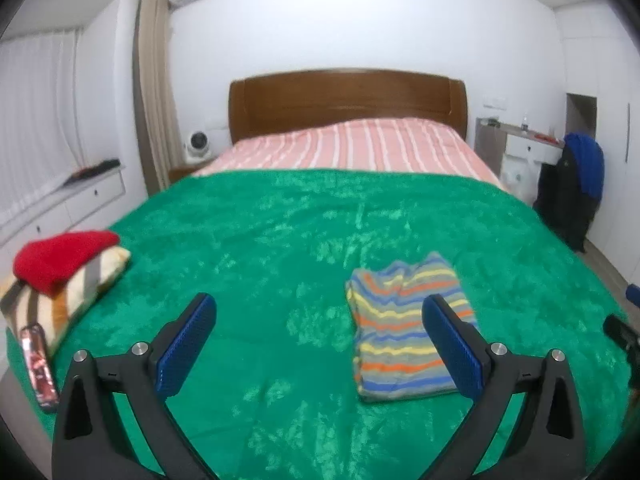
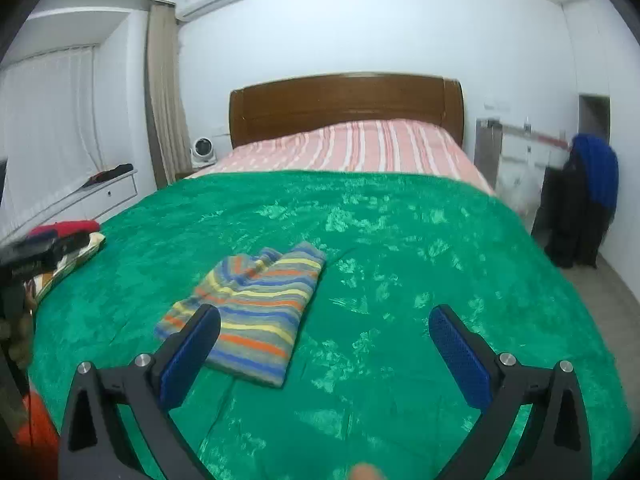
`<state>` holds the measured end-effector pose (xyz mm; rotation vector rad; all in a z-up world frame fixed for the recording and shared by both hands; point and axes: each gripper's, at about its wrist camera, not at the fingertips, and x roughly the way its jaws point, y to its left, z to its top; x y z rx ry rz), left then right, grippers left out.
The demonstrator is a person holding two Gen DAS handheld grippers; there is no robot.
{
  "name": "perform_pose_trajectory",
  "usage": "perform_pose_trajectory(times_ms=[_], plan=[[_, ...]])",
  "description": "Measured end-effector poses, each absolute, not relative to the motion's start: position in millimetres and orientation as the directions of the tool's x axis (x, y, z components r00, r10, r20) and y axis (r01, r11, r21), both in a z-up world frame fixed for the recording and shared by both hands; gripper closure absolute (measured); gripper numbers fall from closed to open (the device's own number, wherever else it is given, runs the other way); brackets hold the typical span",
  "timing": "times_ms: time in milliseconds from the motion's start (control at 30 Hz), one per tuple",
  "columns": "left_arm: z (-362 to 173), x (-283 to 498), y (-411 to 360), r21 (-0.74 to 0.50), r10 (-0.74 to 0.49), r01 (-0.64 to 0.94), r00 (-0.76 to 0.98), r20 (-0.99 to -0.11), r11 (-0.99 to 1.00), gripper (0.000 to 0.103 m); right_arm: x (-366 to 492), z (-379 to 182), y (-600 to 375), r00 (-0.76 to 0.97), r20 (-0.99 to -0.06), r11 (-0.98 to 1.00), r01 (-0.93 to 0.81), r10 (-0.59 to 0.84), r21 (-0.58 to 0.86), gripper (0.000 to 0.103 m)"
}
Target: Fold small clothes
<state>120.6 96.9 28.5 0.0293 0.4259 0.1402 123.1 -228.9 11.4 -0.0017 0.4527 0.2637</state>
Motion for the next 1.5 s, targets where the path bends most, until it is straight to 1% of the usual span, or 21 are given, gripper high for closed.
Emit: perform_pose_trajectory(times_ms=[133,300,333,367,433,500,533,633,667,700,767,800,900,933,1000,1067,1233,1367,1500], plan=[[38,99,87,0.087,0.155,-0.132,0.915,-0.372,0.987,0.000,97,21,-223,0.883,-0.398,0.965,-0.258,0.250,0.035,0.000],[41,87,80,0.088,0.159,-0.136,0.915,-0.370,0.987,0.000,75,35,-224,0.893,-0.345,0.957,-0.269,0.290,0.109,0.000],[41,85,79,0.087,0.171,-0.150,0.911,-0.374,0.985,0.000,69,38,-220,0.906,-0.321,0.962,-0.263,0.274,0.079,0.000],[41,81,77,0.090,0.180,-0.158,0.908,-0.378,0.983,0.000,66,39,-216,0.915,-0.319,0.968,-0.250,0.248,0.036,0.000],[39,76,72,0.104,0.221,-0.196,0.894,-0.390,0.975,0.000,58,33,-203,0.915,-0.336,0.964,-0.257,0.221,-0.067,0.000],[36,66,69,0.114,0.263,-0.237,0.887,-0.380,0.965,0.000,49,26,-202,0.914,-0.328,0.960,-0.272,0.237,-0.065,0.000],[34,62,69,0.097,0.248,-0.228,0.891,-0.380,0.969,0.000,46,24,-203,0.911,-0.330,0.960,-0.275,0.246,-0.045,0.000],[27,57,69,0.050,0.143,-0.134,0.893,-0.426,0.990,0.000,43,21,-206,0.893,-0.358,0.959,-0.284,0.271,0.018,0.000],[25,56,68,0.035,0.099,-0.093,0.895,-0.435,0.995,0.000,45,21,-206,0.886,-0.371,0.957,-0.289,0.278,0.025,0.000],[23,55,67,0.033,0.083,-0.076,0.893,-0.443,0.997,0.000,46,21,-205,0.883,-0.373,0.955,-0.296,0.284,0.026,0.000],[23,54,63,0.040,0.075,-0.064,0.883,-0.463,0.997,0.000,47,23,-201,0.875,-0.385,0.950,-0.312,0.294,0.016,0.000],[24,53,63,0.040,0.080,-0.069,0.880,-0.469,0.997,0.000,49,24,-198,0.865,-0.406,0.948,-0.317,0.294,0.012,0.000],[24,54,65,0.043,0.127,-0.123,0.832,-0.540,0.991,0.000,58,22,-194,0.823,-0.475,0.945,-0.323,0.311,0.059,0.000],[23,55,66,0.037,0.132,-0.134,0.819,-0.558,0.990,0.000,61,20,-193,0.816,-0.493,0.948,-0.312,0.301,0.061,0.000],[18,55,69,0.011,0.104,-0.122,0.800,-0.590,0.993,0.000,64,15,-189,0.806,-0.537,0.962,-0.271,0.247,0.035,0.000],[11,55,68,0.024,0.101,-0.109,0.780,-0.618,0.994,0.000,64,10,-185,0.796,-0.569,0.968,-0.250,0.208,0.004,0.000],[10,47,59,0.018,0.075,-0.081,0.780,-0.622,0.997,0.000,51,13,-181,0.778,-0.591,0.968,-0.250,0.213,0.019,0.000],[16,41,53,0.060,0.094,-0.073,0.795,-0.600,0.996,0.000,44,26,-181,0.785,-0.578,0.967,-0.251,0.224,0.034,0.000],[15,42,54,0.065,0.095,-0.070,0.785,-0.612,0.995,0.000,48,33,-180,0.752,-0.618,0.966,-0.255,0.228,0.045,0.000]])
